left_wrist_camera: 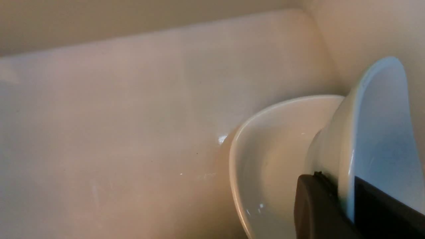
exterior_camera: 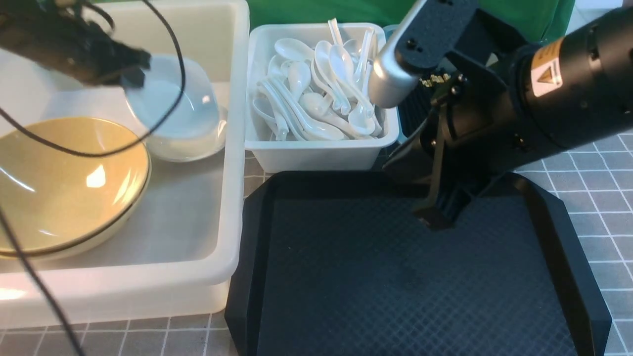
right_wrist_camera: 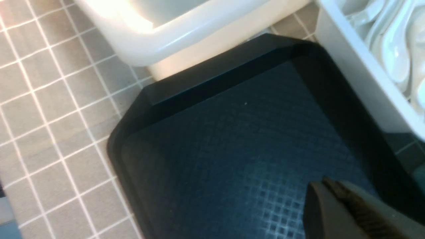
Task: On grey table put chopsticks spoon bowls plates into blue grey white boxes.
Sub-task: 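Place the white bowl into the white bin with the other dishes with the left gripper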
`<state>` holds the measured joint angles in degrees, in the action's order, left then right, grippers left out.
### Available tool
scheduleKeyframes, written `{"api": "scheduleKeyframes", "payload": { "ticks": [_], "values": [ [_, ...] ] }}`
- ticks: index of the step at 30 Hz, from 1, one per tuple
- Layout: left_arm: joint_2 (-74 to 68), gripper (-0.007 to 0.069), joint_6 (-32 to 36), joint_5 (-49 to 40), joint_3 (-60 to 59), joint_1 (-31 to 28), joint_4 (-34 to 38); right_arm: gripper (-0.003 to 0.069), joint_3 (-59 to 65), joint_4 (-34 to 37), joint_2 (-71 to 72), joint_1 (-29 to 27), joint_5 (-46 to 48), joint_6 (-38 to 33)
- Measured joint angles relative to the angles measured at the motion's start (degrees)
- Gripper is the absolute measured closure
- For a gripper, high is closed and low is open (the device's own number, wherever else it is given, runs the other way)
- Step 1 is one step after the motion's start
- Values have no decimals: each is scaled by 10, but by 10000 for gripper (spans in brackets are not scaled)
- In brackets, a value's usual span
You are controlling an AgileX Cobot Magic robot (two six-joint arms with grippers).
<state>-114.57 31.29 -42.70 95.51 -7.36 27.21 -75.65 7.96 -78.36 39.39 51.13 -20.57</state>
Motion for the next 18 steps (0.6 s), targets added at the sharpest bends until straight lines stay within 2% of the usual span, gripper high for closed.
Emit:
{"api": "scheduleKeyframes", "payload": {
  "ticks": [2,5,7,8,12,15,18],
  "values": [
    [-18,602,6,-7,10,1,-1,614,-4,-3,-4,0,-1,0],
    [-57,547,20,-23,39,7,-23,614,-14,-11,-13,0,-3,0],
    [-73,461,24,-41,56,15,-62,614,-18,-21,-16,0,-7,0],
    [-75,453,24,-42,59,17,-66,614,-18,-22,-16,0,-8,0],
    [-80,267,21,-52,67,33,-133,614,-19,-35,-16,0,-8,0],
    [-80,109,-7,-57,88,37,-170,614,-20,-36,-16,0,-8,-1],
    [-80,23,-37,-85,132,37,-193,614,-20,-36,-16,0,-3,-1]
  ]
}}
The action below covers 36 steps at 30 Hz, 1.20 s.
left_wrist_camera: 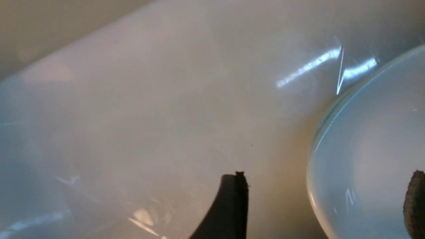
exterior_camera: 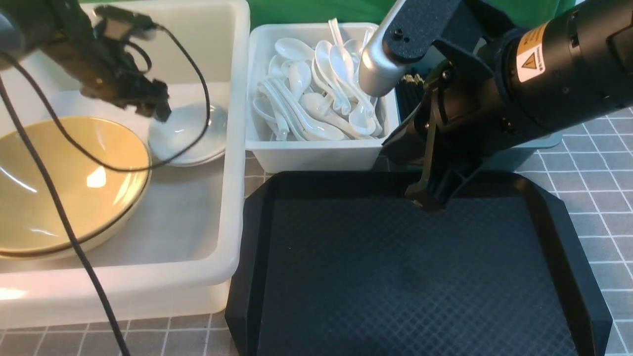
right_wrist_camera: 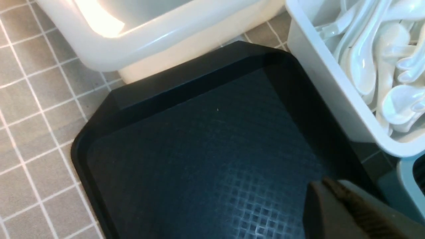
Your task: On grey table put chopsticks spoon bowls plates into blue grey white boxes.
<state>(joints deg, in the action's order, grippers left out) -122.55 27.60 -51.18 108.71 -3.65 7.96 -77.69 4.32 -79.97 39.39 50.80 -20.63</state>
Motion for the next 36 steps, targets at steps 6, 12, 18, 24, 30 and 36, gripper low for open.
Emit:
{"api": "scheduleKeyframes", "payload": {
  "ticks": [6,12,18,24,30,36],
  "values": [
    [10,21,-66,-112,114,1,-12,614,0,0,0,0,9,0],
    [78,217,-96,-193,169,11,-11,614,-7,-1,3,0,20,19],
    [231,545,-87,-205,106,56,-10,608,-13,-4,45,0,44,46],
    [384,632,-100,-208,-40,75,-7,603,-10,-8,113,0,62,58],
    [535,634,-119,-138,-265,75,5,599,60,-9,212,0,15,58],
    [705,634,-146,-65,-484,75,8,594,187,-9,314,0,-100,58]
  ]
}}
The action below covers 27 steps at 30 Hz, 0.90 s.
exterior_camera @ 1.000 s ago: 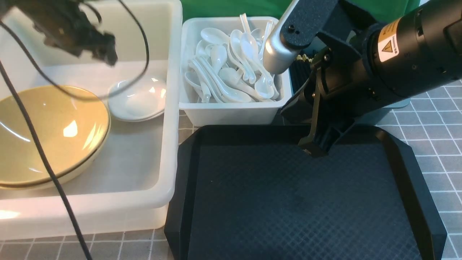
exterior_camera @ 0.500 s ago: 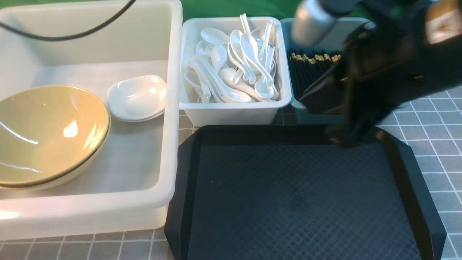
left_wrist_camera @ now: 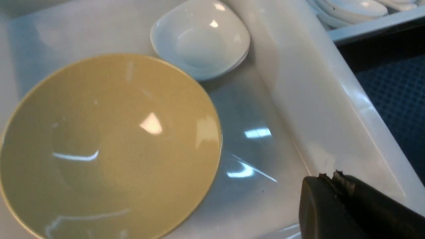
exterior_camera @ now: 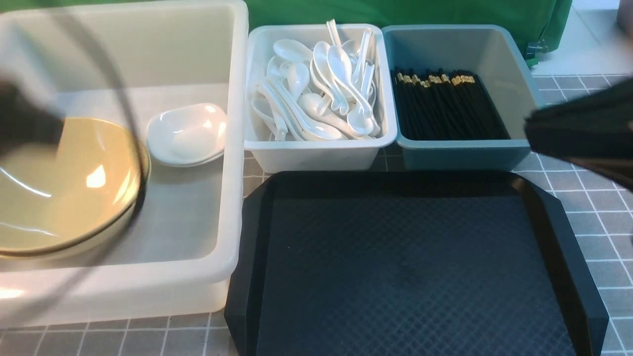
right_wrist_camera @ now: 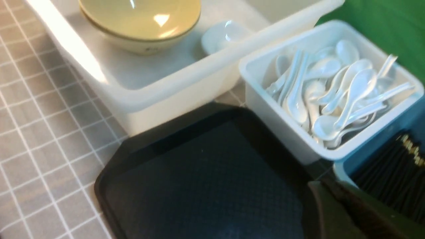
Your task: On grey table put chopsticks spoon bowls plates into blue grey white boxes.
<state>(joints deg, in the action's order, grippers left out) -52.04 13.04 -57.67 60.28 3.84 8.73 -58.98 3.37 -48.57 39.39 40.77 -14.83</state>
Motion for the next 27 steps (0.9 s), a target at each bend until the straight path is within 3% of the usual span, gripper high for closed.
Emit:
{"api": "scheduleKeyframes", "payload": {
  "ticks": [10,27],
  "values": [
    [262,634,-25,114,-231,0,0,580,148,0,133,0,-182,1],
    [346,634,-27,125,-251,0,1,579,155,0,139,0,-197,1]
  ]
}}
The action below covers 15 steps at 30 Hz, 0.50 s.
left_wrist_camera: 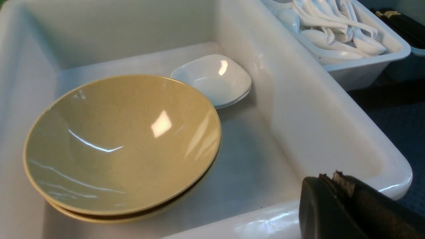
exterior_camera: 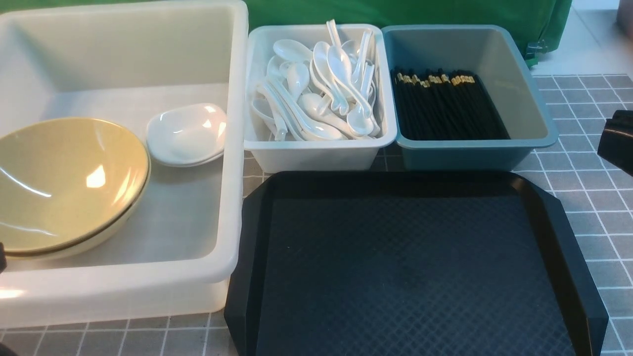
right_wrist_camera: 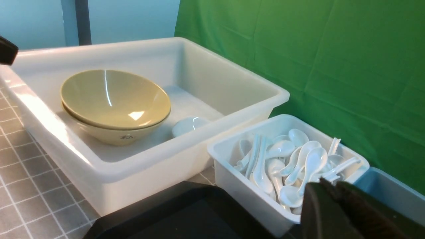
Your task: On grey table put chopsticks spoon bowls plates into blue grey white boxes.
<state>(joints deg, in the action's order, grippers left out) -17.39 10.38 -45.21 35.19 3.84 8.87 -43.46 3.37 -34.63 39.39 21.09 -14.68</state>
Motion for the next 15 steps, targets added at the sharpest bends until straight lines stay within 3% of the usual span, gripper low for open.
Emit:
{"api": "scheduleKeyframes", "payload": {
  "ticks": [15],
  "values": [
    [0,634,-2,0,0,0,0,561,5,0,1,0,-2,0]
  ]
}}
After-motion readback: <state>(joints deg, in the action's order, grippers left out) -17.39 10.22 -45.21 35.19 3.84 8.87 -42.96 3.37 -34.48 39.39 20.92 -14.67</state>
